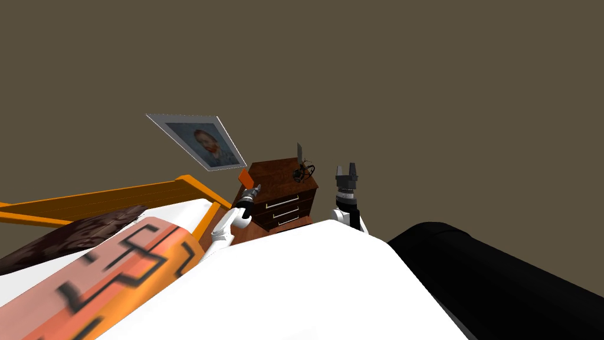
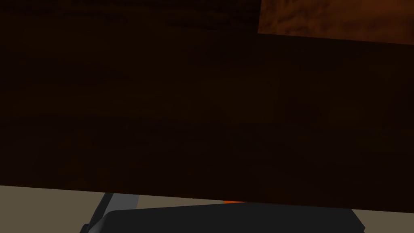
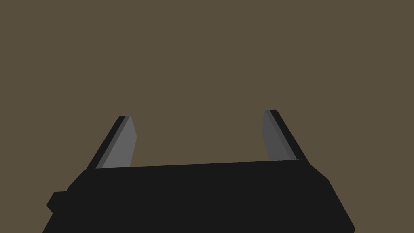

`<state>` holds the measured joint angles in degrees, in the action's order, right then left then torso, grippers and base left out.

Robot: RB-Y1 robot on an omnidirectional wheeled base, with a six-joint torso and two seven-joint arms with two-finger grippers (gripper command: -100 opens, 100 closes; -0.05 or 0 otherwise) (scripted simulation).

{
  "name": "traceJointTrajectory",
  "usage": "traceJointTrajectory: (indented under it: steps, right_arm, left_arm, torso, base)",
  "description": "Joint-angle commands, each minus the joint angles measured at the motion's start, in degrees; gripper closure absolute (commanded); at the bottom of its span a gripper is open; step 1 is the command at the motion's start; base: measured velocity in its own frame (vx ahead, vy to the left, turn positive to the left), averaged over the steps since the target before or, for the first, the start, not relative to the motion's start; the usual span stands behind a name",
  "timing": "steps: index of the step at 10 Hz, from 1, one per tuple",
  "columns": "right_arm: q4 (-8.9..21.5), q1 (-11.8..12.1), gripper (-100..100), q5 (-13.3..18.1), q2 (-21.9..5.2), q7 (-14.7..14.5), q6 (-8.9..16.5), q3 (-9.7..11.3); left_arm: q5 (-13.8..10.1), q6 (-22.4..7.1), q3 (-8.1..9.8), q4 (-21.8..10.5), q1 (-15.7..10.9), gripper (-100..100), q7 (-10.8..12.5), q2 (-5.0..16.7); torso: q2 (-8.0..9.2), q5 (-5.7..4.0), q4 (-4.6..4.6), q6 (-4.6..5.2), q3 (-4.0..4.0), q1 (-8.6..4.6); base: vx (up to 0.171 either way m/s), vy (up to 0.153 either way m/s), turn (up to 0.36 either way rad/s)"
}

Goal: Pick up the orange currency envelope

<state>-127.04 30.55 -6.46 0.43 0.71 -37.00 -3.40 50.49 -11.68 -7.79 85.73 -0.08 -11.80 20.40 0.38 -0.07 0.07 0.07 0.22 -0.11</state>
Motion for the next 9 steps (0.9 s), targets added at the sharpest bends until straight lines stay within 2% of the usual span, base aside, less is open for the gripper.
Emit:
traceJointTrajectory:
  steps: [1,2,3,4,7,8,9]
  right_arm:
    - [0.0,0.0,0,0.0,0.0,0.0,0.0,0.0]
    - [0.0,0.0,0,0.0,0.0,0.0,0.0,0.0]
    - [0.0,0.01,0,0.0,0.0,0.0,0.0,0.0]
    - [0.0,0.0,0,0.0,0.0,0.0,0.0,0.0]
    - [0.0,0.01,0,0.0,0.0,0.0,0.0,0.0]
    - [0.0,0.01,0,0.0,0.0,0.0,0.0,0.0]
    - [0.0,0.0,0,0.0,0.0,0.0,0.0,0.0]
  left_arm:
    - [1.41,0.02,-0.02,-1.15,-0.62,-100,2.86,-0.21]
    - [1.41,0.02,-0.02,-1.15,-0.62,-100,4.5,-0.21]
    - [4.19,-2.84,-2.88,-3.92,-3.42,-100,6.14,2.02]
    - [5.42,-2.84,-2.93,-4.79,-4.0,-100,7.78,2.02]
    - [5.42,-2.84,-2.93,-4.79,-4.0,-100,12.07,2.02]
    - [8.29,-5.7,-5.77,-7.66,-6.84,-100,14.06,4.25]
    - [9.44,-5.71,-5.85,-8.44,-7.37,-100,15.58,4.25]
  torso:
    - [0.0,0.0,0.0,0.0,0.0,0.0]
    - [-0.06,0.0,-0.01,-0.01,-0.03,-0.03]
    - [-0.16,-0.01,-0.03,0.0,-0.08,-0.05]
    - [-0.09,-0.02,-0.02,0.03,-0.06,-0.08]
    - [-0.15,0.0,-0.03,-0.01,-0.08,-0.03]
    - [-0.2,-0.01,-0.04,-0.01,-0.11,-0.05]
    - [-0.12,-0.02,-0.02,0.02,-0.07,-0.06]
  base:
    - [-0.037,0.008,0.015]
    - [0.0,0.0,0.0]
    - [-0.043,-0.005,-0.104]
    - [-0.064,0.013,-0.07]
    - [-0.015,0.008,0.007]
    - [-0.04,-0.002,-0.089]
    - [-0.061,0.006,-0.069]
